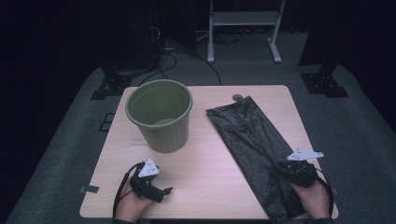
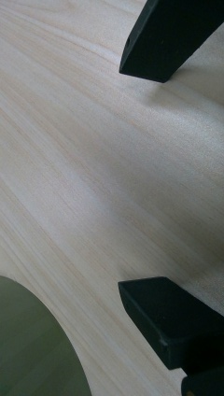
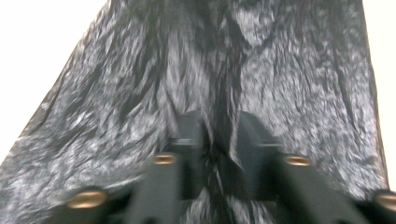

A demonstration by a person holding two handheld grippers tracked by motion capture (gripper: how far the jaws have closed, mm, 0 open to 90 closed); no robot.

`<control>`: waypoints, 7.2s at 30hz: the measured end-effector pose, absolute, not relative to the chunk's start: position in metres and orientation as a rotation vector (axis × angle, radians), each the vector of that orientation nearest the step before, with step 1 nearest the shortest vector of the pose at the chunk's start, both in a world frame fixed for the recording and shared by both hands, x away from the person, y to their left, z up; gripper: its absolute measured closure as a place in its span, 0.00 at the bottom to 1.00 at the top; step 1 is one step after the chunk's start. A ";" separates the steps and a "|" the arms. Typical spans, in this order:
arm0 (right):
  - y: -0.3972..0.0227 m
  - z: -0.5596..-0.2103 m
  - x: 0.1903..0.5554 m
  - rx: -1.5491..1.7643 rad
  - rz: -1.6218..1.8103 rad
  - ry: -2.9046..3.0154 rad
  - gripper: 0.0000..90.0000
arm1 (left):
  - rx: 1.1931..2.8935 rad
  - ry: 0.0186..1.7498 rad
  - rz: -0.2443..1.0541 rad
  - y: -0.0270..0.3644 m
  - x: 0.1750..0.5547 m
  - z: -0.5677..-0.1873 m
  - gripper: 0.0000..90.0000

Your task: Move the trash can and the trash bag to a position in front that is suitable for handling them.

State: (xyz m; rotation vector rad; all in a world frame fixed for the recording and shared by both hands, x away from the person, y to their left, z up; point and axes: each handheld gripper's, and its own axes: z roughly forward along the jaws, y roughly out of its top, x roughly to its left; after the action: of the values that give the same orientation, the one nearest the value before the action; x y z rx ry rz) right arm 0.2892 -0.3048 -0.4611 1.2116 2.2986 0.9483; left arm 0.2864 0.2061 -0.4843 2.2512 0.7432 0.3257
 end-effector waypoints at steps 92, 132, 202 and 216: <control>-0.286 -0.487 0.327 1.241 0.989 2.271 0.11 | 1.974 0.821 0.461 0.247 0.303 -0.337 0.00; -0.286 -0.487 0.327 1.241 0.989 2.271 0.11 | 1.949 0.927 0.539 0.269 0.385 -0.299 0.00; -0.286 -0.487 0.327 1.239 0.991 2.271 0.11 | 1.996 0.763 0.380 0.184 0.337 -0.322 0.00; -0.286 -0.487 0.327 1.238 0.990 2.272 0.11 | 2.008 0.715 0.334 0.164 0.319 -0.323 0.00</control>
State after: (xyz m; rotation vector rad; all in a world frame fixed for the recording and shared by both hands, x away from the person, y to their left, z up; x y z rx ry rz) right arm 0.3269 -0.2861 -0.4869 1.2379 2.2717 0.9902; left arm 0.3193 0.1636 -0.3228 2.0078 0.7151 0.3342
